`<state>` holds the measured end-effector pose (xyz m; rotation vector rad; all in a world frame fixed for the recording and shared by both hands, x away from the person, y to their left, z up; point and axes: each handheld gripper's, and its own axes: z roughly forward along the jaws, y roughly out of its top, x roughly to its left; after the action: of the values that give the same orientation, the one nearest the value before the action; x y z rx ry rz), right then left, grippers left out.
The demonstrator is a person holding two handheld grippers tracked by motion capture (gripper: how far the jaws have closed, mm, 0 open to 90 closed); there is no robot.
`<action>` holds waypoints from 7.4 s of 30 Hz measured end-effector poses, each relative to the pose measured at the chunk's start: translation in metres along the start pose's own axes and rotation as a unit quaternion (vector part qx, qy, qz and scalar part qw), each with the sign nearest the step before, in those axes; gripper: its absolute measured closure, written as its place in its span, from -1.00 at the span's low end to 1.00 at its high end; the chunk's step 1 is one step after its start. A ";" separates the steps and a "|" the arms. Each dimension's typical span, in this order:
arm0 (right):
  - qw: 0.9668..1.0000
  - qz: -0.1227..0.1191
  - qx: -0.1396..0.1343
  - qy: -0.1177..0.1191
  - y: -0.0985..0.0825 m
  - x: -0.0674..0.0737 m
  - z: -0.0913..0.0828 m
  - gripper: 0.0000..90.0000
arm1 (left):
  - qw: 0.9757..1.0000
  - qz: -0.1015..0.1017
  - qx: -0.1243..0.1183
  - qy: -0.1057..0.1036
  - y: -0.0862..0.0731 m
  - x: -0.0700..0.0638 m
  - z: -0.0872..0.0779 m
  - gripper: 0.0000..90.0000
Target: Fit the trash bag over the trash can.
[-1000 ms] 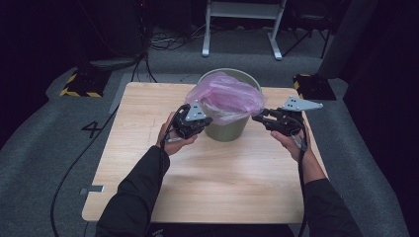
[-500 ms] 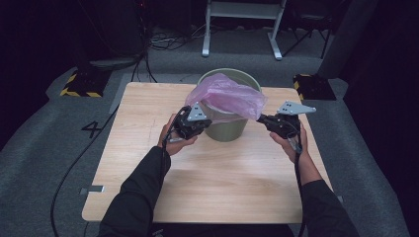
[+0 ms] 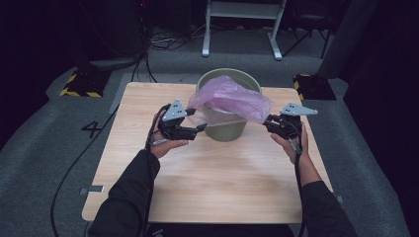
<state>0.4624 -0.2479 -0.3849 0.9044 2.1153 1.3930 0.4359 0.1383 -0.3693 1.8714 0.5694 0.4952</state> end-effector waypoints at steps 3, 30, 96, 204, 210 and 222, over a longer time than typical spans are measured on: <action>1.000 -0.005 -0.007 0.011 0.005 0.002 -0.008 -0.19 | 1.000 -0.008 -0.021 0.001 0.009 0.002 -0.011 -0.53; 0.996 0.051 -0.042 -0.066 0.042 -0.020 0.010 0.91 | 0.994 -0.056 0.029 0.092 0.040 0.057 0.037 0.86; 0.994 0.093 -0.052 -0.009 0.056 -0.045 0.032 -0.32 | 0.984 -0.176 -0.016 0.037 0.019 0.086 0.048 -0.27; 0.995 0.028 -0.012 -0.091 0.080 -0.054 0.040 1.00 | 0.989 -0.124 0.055 0.063 0.025 0.085 0.065 1.00; 0.993 0.048 0.015 -0.109 0.071 -0.063 0.047 1.00 | 0.987 -0.127 0.070 0.062 0.023 0.084 0.072 1.00; 0.992 0.109 0.027 -0.055 0.046 -0.066 0.065 1.00 | 0.985 -0.147 0.067 0.057 0.015 0.086 0.079 1.00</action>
<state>0.5638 -0.2426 -0.3674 1.2374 2.0281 1.3588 0.5527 0.1259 -0.3761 1.8516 0.9599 0.3776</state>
